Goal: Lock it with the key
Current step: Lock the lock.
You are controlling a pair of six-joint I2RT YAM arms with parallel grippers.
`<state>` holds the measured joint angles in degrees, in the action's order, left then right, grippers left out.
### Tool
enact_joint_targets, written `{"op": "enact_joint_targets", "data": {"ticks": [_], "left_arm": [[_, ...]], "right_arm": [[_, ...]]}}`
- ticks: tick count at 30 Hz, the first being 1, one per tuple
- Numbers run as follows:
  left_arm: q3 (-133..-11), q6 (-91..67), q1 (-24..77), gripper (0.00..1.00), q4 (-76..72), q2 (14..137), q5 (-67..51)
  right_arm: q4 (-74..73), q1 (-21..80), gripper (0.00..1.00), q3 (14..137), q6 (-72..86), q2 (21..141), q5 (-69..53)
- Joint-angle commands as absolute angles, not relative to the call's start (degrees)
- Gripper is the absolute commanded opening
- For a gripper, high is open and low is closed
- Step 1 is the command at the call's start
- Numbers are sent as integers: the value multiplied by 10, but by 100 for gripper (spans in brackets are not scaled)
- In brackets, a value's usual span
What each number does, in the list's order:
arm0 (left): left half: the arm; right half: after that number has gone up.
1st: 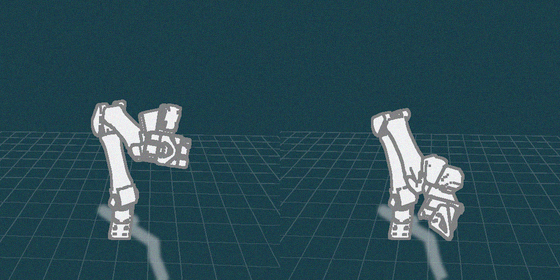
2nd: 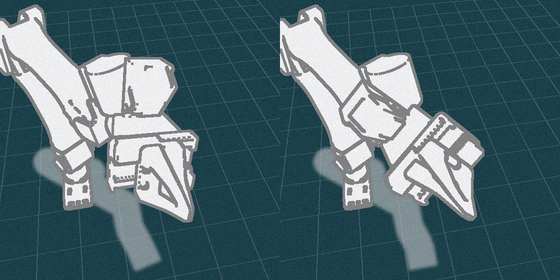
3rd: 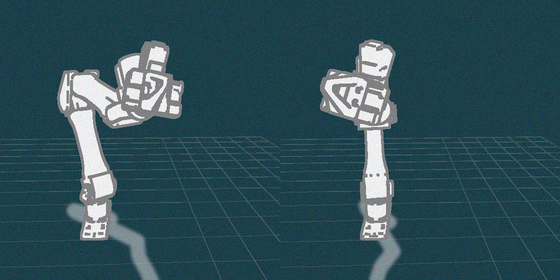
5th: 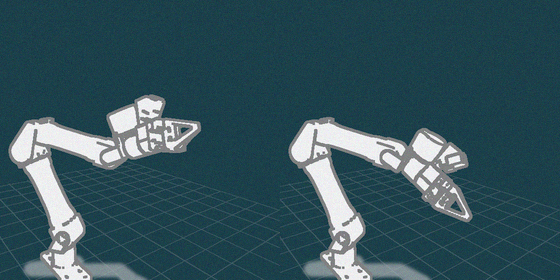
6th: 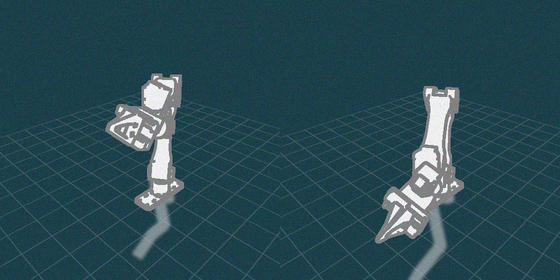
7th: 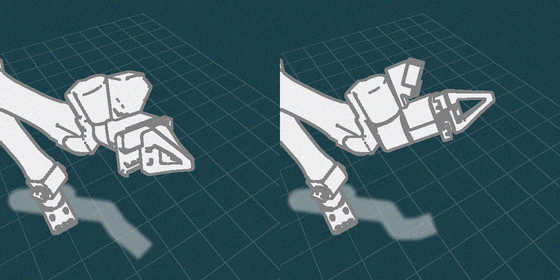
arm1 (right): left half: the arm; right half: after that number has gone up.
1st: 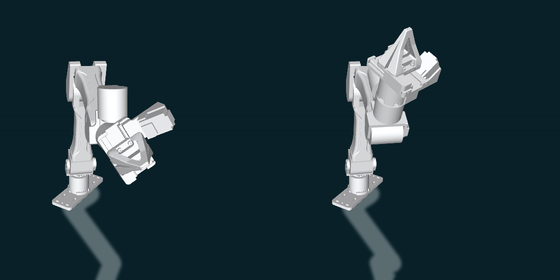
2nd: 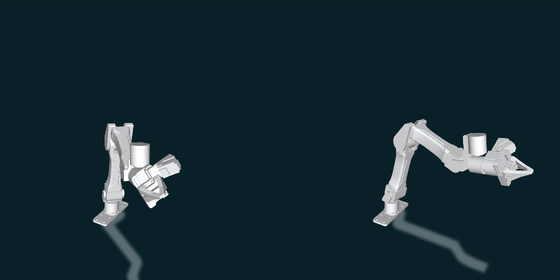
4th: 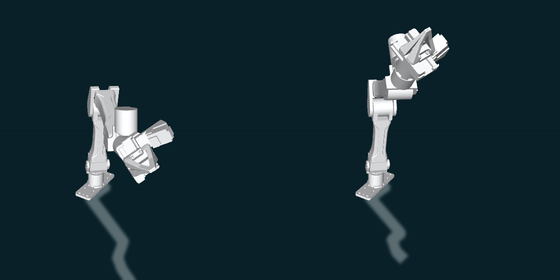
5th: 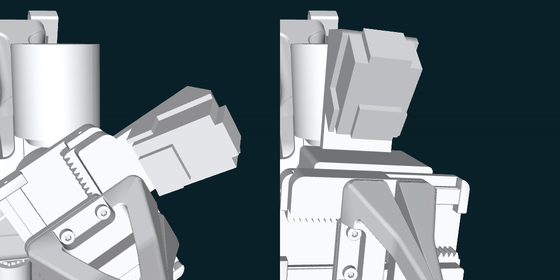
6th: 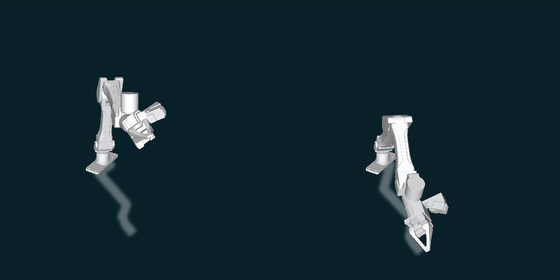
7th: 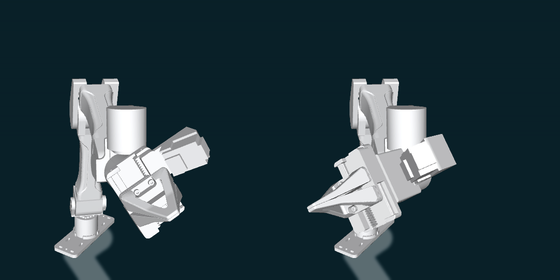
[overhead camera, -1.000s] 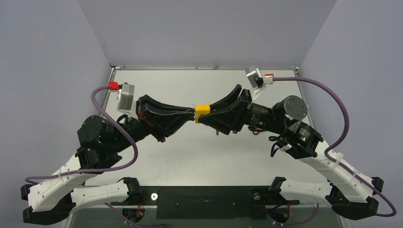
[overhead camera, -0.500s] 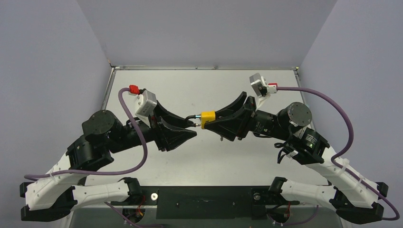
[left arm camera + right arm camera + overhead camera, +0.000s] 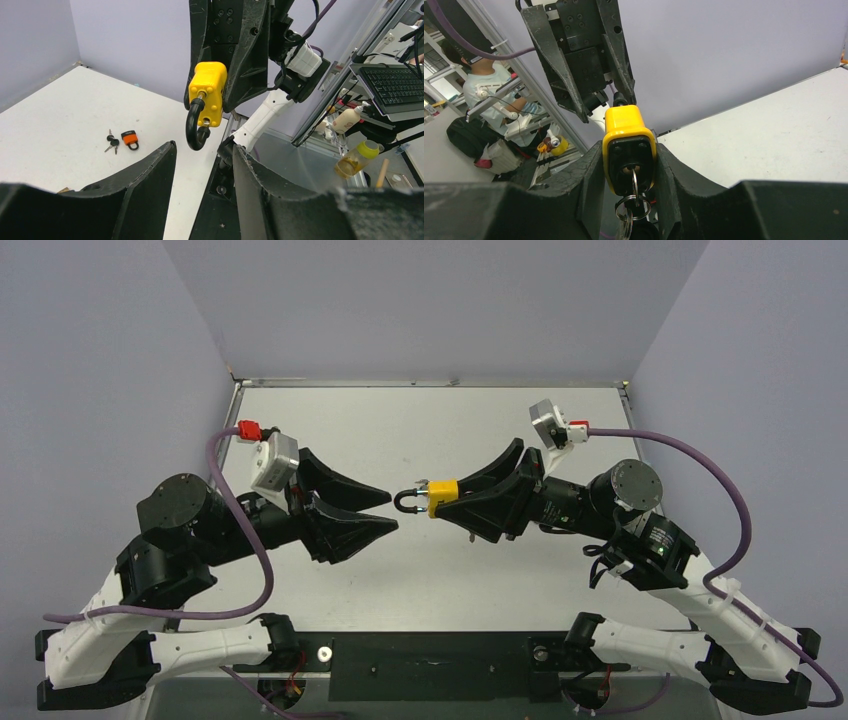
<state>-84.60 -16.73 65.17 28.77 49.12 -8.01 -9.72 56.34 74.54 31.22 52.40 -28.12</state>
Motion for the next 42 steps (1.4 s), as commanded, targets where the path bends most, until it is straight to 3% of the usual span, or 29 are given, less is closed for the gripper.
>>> {"op": "enact_joint_targets", "data": {"ticks": [1, 10, 25, 42], "left_arm": [[-875, -157, 653, 43, 293, 501, -90], [-880, -165, 625, 43, 300, 510, -124], [-829, -283, 441, 40, 166, 498, -402], [-818, -297, 423, 32, 167, 518, -393]], "right_arm": [[-49, 564, 0, 750, 310, 518, -290], [-48, 564, 0, 753, 312, 516, -293], [-52, 564, 0, 751, 311, 514, -287], [-55, 564, 0, 758, 307, 514, -280]]}}
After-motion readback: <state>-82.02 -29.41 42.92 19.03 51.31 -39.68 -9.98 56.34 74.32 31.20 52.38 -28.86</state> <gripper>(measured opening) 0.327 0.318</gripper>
